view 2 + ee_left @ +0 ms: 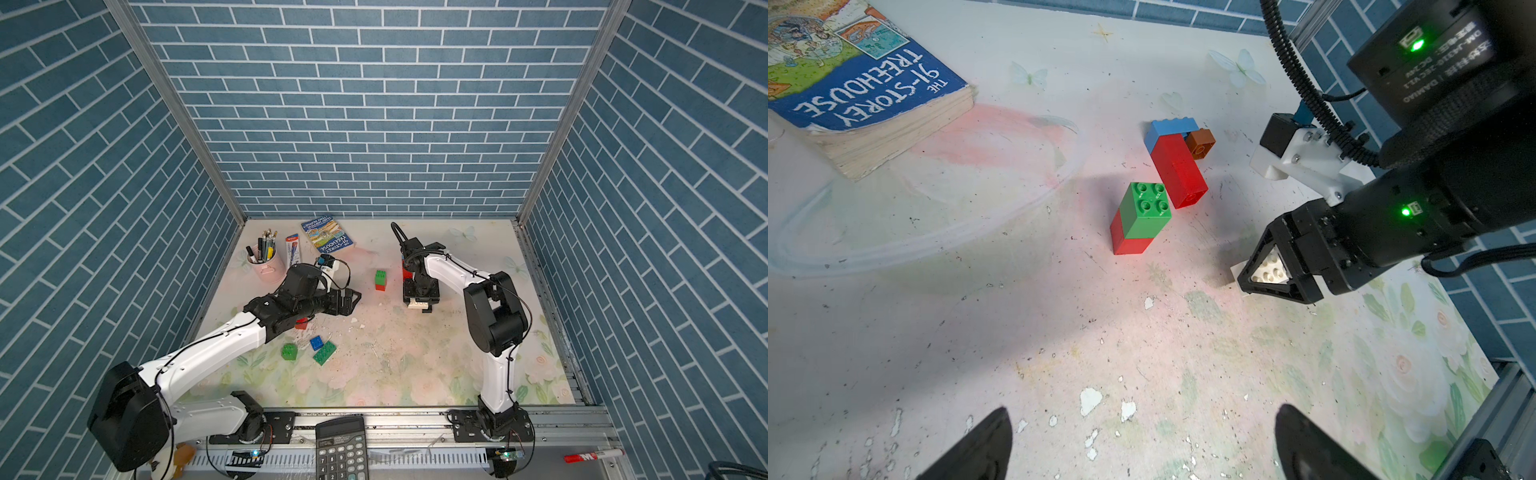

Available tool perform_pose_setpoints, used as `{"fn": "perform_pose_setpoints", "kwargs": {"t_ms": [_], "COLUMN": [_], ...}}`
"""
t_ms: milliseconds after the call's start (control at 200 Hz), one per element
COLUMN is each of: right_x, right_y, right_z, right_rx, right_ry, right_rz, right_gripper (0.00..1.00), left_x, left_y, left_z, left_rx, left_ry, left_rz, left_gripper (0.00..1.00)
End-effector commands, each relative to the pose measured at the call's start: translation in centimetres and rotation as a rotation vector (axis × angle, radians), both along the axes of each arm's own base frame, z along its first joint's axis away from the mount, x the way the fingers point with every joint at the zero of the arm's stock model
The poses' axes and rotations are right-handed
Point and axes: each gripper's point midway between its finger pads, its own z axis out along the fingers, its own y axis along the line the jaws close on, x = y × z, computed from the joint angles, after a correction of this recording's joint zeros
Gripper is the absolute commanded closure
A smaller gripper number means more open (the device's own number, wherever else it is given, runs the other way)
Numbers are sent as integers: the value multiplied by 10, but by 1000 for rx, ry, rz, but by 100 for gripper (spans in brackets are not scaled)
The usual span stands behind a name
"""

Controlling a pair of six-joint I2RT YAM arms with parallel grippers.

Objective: Assemble the letter r with lego
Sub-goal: Adjust the lego brick at the center of the board.

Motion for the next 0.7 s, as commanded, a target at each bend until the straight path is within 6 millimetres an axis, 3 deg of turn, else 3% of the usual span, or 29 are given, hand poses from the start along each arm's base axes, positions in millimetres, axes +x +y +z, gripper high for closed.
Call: {"fn": "perform_pose_setpoints", "kwargs": {"t_ms": [0,695], "right_x": [1,-2], "right_y": [-7,-11], "right_z": [-1,-21], "right_rx": [-25,-58], "right_ry": [-10,10], "right_rz": [5,-37], "right_gripper": [82,83], "left_x": [1,-2], "left_y": [0,7], "left_z": [14,11], "left_rx": [3,31], "left_ry": [-31,-34], "left_rz": [-3,1], "left_gripper": [0,0]}}
